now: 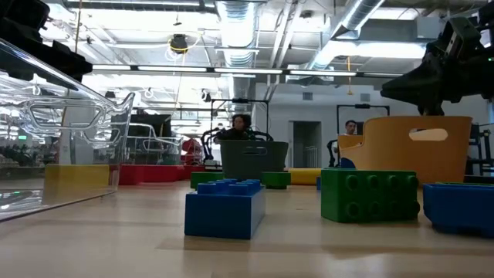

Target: Sort blocks

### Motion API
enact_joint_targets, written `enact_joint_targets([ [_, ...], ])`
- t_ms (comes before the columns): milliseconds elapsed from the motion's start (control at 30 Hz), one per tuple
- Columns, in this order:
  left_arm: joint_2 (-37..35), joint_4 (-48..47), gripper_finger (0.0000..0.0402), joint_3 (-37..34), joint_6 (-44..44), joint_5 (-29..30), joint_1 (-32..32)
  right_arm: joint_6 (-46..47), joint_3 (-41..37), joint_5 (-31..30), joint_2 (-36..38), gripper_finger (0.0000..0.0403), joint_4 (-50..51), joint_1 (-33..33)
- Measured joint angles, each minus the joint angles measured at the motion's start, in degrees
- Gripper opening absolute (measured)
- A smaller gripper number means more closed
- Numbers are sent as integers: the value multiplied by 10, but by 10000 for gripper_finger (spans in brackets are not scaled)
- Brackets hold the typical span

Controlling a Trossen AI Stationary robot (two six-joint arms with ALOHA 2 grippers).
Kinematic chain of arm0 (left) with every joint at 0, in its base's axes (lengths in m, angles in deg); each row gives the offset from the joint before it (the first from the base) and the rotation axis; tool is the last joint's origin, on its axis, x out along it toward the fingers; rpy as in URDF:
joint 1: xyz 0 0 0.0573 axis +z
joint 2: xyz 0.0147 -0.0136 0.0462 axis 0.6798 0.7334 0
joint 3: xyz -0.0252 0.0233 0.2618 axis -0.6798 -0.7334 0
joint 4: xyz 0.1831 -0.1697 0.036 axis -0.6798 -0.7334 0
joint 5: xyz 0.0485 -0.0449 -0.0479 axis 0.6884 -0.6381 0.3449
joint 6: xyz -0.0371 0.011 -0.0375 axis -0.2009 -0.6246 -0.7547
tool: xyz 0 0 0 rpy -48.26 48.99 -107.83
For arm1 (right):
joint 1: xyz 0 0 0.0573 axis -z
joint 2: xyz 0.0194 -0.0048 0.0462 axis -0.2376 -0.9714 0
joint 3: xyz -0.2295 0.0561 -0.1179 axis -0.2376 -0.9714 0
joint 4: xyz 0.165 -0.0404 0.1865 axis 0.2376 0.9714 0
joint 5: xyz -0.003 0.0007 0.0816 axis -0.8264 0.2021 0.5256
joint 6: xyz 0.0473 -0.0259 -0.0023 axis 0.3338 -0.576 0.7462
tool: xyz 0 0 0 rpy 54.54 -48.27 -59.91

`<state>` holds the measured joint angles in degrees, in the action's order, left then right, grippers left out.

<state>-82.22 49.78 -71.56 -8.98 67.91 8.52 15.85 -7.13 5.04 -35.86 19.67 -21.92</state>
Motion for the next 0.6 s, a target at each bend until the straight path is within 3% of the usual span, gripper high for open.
enact_joint_targets([
  [600, 0, 18, 116, -1, -8, 8, 0, 0, 0, 0, 0, 64, 0, 0],
])
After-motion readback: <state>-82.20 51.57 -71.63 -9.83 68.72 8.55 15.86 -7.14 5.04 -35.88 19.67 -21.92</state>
